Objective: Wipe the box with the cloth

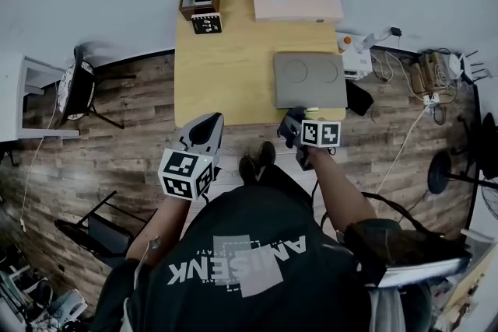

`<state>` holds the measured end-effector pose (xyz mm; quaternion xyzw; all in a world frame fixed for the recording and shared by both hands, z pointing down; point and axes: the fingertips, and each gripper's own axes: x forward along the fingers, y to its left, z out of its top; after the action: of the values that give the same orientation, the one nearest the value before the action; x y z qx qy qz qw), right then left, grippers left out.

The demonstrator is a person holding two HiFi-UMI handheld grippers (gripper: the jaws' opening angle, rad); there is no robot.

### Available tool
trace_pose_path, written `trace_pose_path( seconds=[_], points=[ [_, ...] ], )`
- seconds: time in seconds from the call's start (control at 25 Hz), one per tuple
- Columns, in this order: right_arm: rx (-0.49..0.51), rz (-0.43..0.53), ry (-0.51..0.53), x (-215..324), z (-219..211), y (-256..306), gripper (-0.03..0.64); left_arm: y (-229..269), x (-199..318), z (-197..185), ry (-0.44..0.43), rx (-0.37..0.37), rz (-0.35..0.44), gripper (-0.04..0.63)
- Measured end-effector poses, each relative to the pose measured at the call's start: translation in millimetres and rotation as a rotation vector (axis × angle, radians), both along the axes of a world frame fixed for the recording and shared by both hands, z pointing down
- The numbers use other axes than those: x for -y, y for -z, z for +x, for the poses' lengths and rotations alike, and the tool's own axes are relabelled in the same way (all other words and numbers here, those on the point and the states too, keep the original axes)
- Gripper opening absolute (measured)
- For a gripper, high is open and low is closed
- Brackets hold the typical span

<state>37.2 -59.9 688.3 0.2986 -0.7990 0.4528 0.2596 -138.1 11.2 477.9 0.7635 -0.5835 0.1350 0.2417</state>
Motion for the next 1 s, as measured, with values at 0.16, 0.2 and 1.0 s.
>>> trace_pose_path(
  seconds=[0.16,0.2,1.0],
  points=[
    [0.010,-0.018,0.042,-5.3,-13.9,0.9,0.071,6.3,-0.2,-4.2,0.024,0.010,-0.001,0.000],
    [0.013,-0.022,0.051,-6.3,-17.6,1.2,0.071,7.7,-0.4,-5.9,0.032,0.011,0.000,0.000],
    [0.230,0.020,0.180,-26.9,-77.4,70.6,0.071,15.7,14.3,-15.8,0.054,0.027,0.035,0.000]
  ],
)
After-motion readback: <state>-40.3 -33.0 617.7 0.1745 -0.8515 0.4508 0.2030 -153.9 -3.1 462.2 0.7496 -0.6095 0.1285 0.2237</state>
